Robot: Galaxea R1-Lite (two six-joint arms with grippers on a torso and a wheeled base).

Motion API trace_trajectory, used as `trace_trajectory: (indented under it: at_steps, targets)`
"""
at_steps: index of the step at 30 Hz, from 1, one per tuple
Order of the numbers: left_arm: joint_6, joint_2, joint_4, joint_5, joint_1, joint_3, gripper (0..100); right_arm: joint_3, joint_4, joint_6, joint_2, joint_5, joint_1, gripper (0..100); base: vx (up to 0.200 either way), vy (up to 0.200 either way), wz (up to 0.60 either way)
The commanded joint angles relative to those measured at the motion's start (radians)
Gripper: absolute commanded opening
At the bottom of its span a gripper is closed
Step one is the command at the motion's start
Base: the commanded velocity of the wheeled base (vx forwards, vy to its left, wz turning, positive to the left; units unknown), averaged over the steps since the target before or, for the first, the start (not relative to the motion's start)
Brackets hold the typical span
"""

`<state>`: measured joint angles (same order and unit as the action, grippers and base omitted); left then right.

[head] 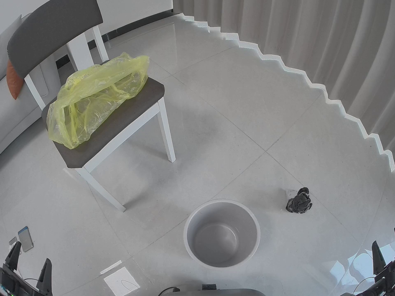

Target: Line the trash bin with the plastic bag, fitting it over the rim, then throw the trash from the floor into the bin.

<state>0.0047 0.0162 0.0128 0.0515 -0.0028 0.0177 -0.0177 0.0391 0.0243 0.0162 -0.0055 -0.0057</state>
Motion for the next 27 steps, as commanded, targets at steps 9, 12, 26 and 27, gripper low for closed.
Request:
trace_trajectory:
  at_steps: [9,12,26,27]
  targets:
    - [-0.095,0.551,0.177,0.117,-0.043,0.334,100,-0.183,0.151,-0.029,0.238,0.216,-0.076,100,0.0,0.0,0.0]
    - [-0.089,0.863,0.3,0.102,-0.04,0.461,100,-0.205,0.151,-0.035,0.28,0.216,-0.076,100,0.0,0.0,0.0]
    - [-0.084,1.358,0.707,0.022,-0.023,0.555,100,-0.079,0.082,-0.066,0.09,0.216,-0.188,100,0.0,0.0,0.0]
    - [-0.08,1.387,0.707,0.022,-0.023,0.574,100,-0.067,0.079,-0.087,0.087,0.205,-0.189,100,0.0,0.0,0.0]
